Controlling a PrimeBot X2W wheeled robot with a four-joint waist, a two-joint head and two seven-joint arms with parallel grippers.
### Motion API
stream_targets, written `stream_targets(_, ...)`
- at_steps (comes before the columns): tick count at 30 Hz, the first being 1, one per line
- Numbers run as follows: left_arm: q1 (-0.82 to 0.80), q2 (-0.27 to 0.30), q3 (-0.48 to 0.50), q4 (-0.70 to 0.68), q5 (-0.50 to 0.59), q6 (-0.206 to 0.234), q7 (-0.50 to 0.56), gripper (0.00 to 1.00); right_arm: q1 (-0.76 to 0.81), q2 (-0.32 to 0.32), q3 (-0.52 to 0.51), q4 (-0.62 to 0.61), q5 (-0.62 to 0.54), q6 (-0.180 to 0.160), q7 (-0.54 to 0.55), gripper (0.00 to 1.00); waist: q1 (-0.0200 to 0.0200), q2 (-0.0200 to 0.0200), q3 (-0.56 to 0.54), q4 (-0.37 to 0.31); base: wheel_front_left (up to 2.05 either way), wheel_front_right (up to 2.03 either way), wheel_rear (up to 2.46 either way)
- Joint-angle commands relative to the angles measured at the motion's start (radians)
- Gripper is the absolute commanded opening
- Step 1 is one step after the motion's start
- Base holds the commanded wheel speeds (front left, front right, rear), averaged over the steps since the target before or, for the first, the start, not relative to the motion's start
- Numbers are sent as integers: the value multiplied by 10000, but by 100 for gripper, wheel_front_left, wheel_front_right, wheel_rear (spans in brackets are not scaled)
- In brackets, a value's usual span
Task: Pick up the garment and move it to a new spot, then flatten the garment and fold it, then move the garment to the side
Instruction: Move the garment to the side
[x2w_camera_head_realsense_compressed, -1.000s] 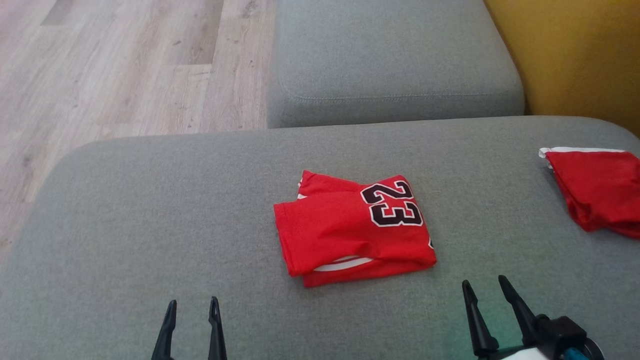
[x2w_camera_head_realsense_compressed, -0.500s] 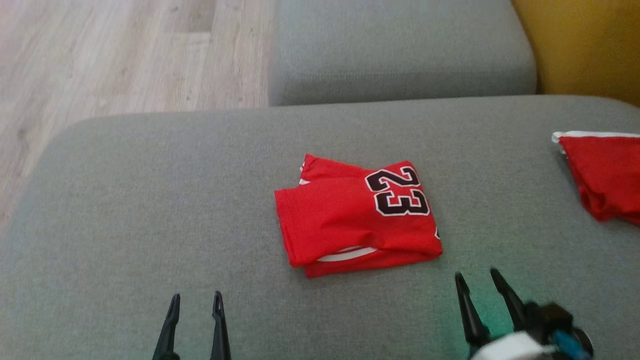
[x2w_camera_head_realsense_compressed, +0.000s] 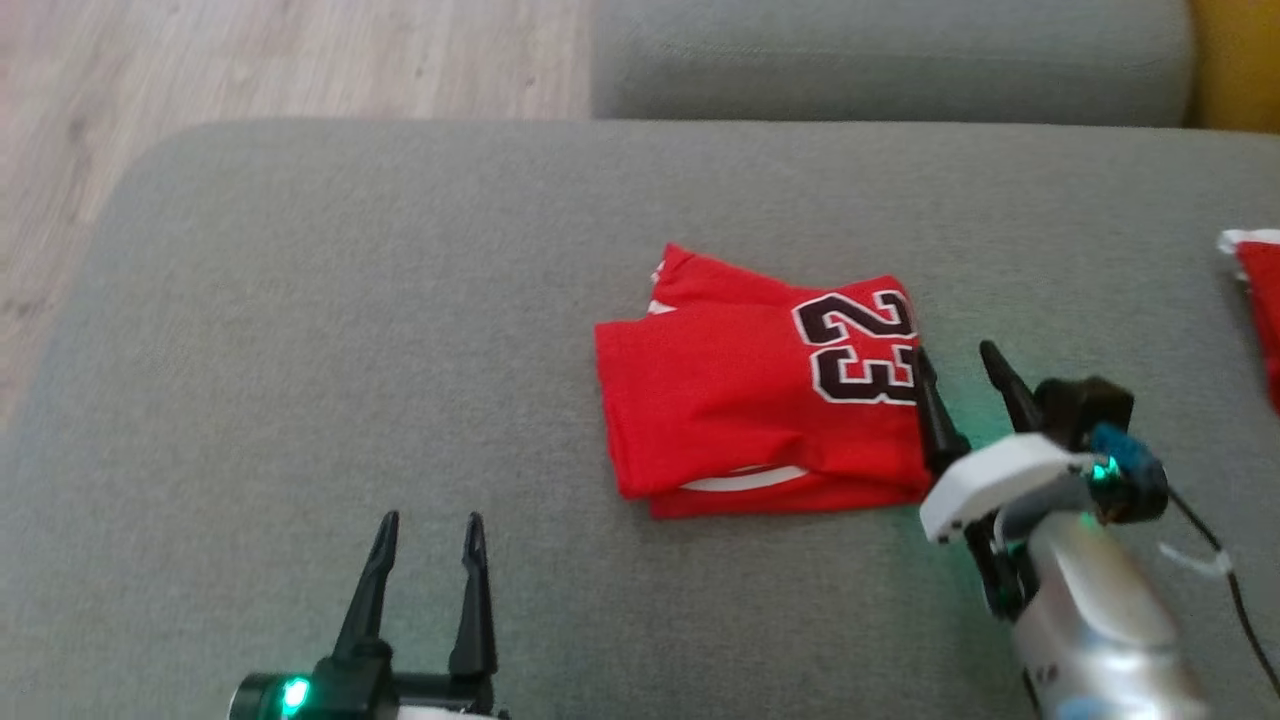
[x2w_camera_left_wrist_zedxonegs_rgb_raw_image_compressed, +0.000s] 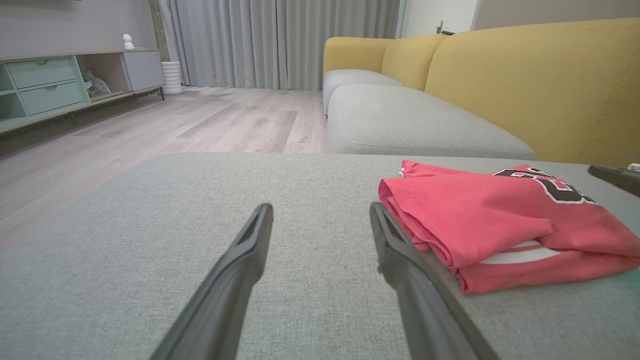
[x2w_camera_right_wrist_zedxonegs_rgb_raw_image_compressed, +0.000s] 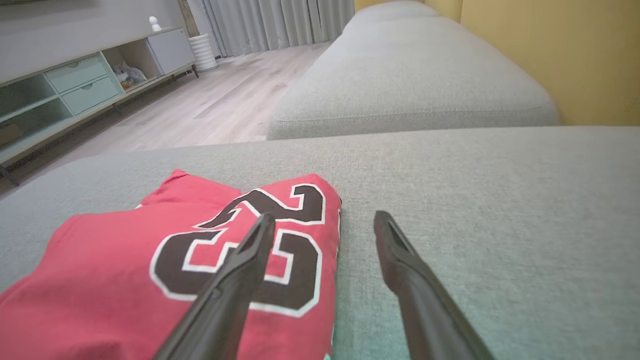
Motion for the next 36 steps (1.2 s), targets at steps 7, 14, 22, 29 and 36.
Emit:
stream_targets(7, -656, -55, 72, -290, -87, 111, -53, 100, -1549, 49, 17, 2694, 749, -7, 820, 47, -2, 0, 456, 492, 0, 0, 0)
stream_targets(14, -670, -55, 202, -338, -99, 218, -53, 100, -2016, 50, 292, 3462, 1247, -7, 395, 0, -2, 0, 507, 195, 0, 0, 0)
stream_targets(22, -883, -55, 395, -524, -9, 245, -53, 100, -2882, -843, 66, 3182, -326, -7, -44, 0, -2, 0, 1054, -950, 0, 0, 0)
stream_targets(29, -1306, -55, 450, -519, 114, 136, -53, 100, -3508, -2149, -288, 2529, -1116, -7, -73, 0, -2, 0, 1673, -1827, 0, 0, 0)
stream_targets(36, -1817, -55, 551, -715, 74, 7, -53, 100, -4091, -3708, -1060, 1648, -1825, -7, 212, 0, -2, 0, 2235, -2223, 0, 0, 0)
